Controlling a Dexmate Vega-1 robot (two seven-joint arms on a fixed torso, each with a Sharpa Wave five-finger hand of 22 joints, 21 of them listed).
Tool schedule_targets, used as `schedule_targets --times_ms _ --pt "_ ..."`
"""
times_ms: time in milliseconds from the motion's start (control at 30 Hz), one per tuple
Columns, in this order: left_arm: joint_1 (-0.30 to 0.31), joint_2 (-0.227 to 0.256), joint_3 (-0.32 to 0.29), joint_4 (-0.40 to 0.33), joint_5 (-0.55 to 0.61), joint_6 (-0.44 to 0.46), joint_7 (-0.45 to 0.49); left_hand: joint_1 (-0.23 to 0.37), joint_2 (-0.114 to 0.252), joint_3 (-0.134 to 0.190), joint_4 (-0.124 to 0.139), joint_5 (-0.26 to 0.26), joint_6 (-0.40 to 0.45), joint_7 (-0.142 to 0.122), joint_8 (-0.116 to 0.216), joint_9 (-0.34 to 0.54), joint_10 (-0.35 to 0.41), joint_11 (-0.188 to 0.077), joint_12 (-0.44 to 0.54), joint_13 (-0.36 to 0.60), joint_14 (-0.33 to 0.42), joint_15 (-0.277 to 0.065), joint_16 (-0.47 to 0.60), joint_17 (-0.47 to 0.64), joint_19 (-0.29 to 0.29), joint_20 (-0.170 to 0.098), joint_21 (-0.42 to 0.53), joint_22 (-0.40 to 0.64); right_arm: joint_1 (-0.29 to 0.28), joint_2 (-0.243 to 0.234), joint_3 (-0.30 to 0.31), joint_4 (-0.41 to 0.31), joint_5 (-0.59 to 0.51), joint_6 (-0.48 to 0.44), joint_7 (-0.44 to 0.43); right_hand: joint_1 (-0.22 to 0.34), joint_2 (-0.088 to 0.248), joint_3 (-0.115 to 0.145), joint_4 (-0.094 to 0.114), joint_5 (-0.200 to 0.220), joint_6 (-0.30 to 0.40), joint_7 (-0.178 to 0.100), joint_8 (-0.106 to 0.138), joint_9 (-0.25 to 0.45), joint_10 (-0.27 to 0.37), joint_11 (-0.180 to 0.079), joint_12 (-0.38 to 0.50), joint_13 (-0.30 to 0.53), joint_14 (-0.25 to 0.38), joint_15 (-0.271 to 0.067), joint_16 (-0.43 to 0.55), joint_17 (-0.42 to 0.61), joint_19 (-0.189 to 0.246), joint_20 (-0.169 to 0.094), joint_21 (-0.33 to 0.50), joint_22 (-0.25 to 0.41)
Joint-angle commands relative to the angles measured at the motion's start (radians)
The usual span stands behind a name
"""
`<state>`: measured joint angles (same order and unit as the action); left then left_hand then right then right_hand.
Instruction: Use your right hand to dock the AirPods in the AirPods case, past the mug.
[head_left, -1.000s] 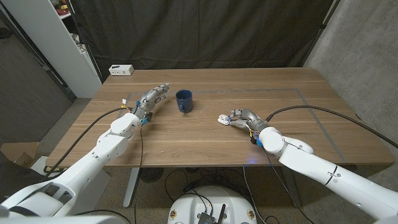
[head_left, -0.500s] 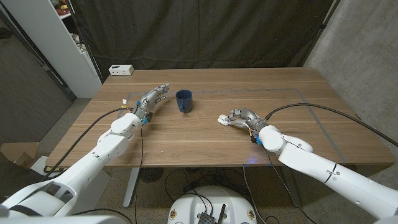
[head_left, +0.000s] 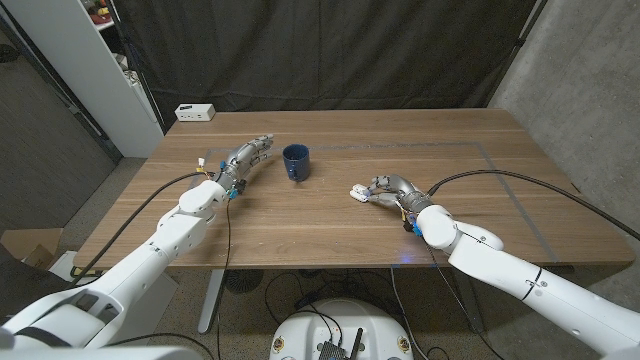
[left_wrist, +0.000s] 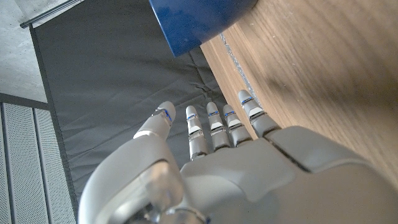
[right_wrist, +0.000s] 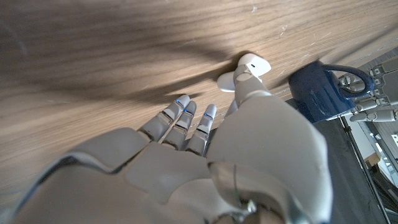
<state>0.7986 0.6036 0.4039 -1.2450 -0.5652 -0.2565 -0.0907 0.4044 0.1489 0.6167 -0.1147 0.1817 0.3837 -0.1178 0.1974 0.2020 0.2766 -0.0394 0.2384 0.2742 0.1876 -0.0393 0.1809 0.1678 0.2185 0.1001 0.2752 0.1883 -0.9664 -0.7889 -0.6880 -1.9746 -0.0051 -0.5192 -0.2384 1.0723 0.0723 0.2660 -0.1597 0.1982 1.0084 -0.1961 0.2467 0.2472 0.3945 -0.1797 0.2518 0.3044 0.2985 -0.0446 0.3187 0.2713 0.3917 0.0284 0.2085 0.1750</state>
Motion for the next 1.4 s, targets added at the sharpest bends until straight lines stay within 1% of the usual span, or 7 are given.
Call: schedule_targets --times_ms 33,200,233,367,867,1100,1400 --pt "-0.008 -0.008 0.005 0.008 0.003 -0.004 -0.005 -0.011 0.0 -0.003 -0.003 0.003 0.0 -0.005 0.0 0.002 0.0 -0.004 0.007 0.001 0.003 -0.017 -0.001 0.003 0.01 -0.003 0.002 0.003 -0.045 0.019 0.025 0.025 -0.031 0.106 -0.082 0.003 -0.013 -0.002 0.002 0.011 0.015 0.003 0.012 0.012 0.018 -0.003 0.008 0.004 0.02 -0.154 0.005 0.0 0.014 -0.002 0.004 0.001" --pt "-0.008 -0.007 0.006 0.004 0.006 -0.001 0.001 -0.011 0.0 -0.004 -0.003 0.003 -0.001 -0.004 0.0 0.002 0.0 -0.003 0.007 0.001 0.003 -0.017 -0.001 0.003 0.011 -0.003 0.001 0.003 -0.05 0.024 0.03 0.028 -0.032 0.112 -0.079 0.008 -0.013 0.003 0.001 0.016 0.022 0.001 0.023 0.023 0.018 -0.008 0.007 0.006 0.024 -0.155 0.001 -0.002 0.016 -0.003 0.003 0.001" --pt "-0.008 -0.006 0.006 0.002 0.007 0.001 0.003 -0.011 0.0 -0.004 -0.003 0.003 0.0 -0.005 0.0 0.002 0.0 -0.003 0.007 0.001 0.004 -0.017 0.0 0.003 0.011 -0.003 0.001 0.003 -0.047 0.016 0.028 0.026 -0.031 0.115 -0.063 0.018 -0.008 0.01 -0.001 0.02 0.008 -0.017 0.02 0.027 0.018 -0.009 0.006 0.007 0.024 -0.154 0.0 -0.001 0.015 -0.005 0.001 0.001" --pt "-0.007 -0.008 0.006 0.003 0.005 0.0 0.002 -0.011 0.0 -0.004 -0.004 0.003 0.0 -0.005 0.0 0.002 0.001 -0.003 0.008 0.001 0.005 -0.017 0.0 0.003 0.011 -0.003 0.0 0.003 -0.038 0.004 0.026 0.024 -0.033 0.12 -0.031 0.047 0.014 0.018 -0.002 0.018 -0.036 -0.027 -0.004 0.021 -0.003 -0.02 -0.005 0.011 0.002 -0.165 0.0 0.01 0.008 -0.012 -0.004 0.002" --pt "-0.003 -0.017 0.008 0.007 0.002 0.003 0.011 -0.011 0.001 -0.003 -0.005 0.003 0.0 -0.007 0.0 0.002 0.001 -0.004 0.009 0.002 0.004 -0.018 0.0 0.003 0.01 0.006 -0.002 0.003 0.004 -0.021 0.016 0.003 -0.025 0.061 0.08 0.095 0.09 0.032 0.01 -0.013 -0.067 -0.028 -0.04 -0.013 -0.067 -0.026 -0.028 0.023 -0.073 -0.166 0.012 0.06 -0.053 -0.029 -0.015 0.004" --pt "-0.008 -0.022 0.01 0.018 0.002 -0.002 0.007 -0.011 0.001 -0.003 -0.005 0.003 -0.001 -0.007 0.0 0.002 -0.001 -0.004 0.008 0.002 0.004 -0.018 0.0 0.003 0.011 0.008 -0.002 0.004 0.019 -0.028 0.007 -0.007 -0.027 0.051 0.104 0.094 0.093 0.029 0.014 -0.017 -0.075 -0.028 -0.045 -0.02 -0.084 -0.026 -0.031 0.026 -0.095 -0.163 0.012 0.07 -0.066 -0.027 -0.014 0.005" --pt "-0.003 -0.024 0.006 0.027 -0.004 -0.012 0.001 -0.011 0.001 -0.003 -0.005 0.003 -0.001 -0.008 0.0 0.002 0.001 -0.005 0.009 0.001 0.005 -0.019 0.0 0.003 0.011 0.01 -0.003 0.004 -0.002 -0.026 0.025 0.003 -0.025 0.141 0.071 0.09 0.079 0.02 0.012 -0.021 -0.085 -0.028 -0.048 -0.024 -0.068 -0.026 -0.022 0.029 -0.073 -0.162 0.028 0.076 -0.054 -0.021 -0.006 0.004"
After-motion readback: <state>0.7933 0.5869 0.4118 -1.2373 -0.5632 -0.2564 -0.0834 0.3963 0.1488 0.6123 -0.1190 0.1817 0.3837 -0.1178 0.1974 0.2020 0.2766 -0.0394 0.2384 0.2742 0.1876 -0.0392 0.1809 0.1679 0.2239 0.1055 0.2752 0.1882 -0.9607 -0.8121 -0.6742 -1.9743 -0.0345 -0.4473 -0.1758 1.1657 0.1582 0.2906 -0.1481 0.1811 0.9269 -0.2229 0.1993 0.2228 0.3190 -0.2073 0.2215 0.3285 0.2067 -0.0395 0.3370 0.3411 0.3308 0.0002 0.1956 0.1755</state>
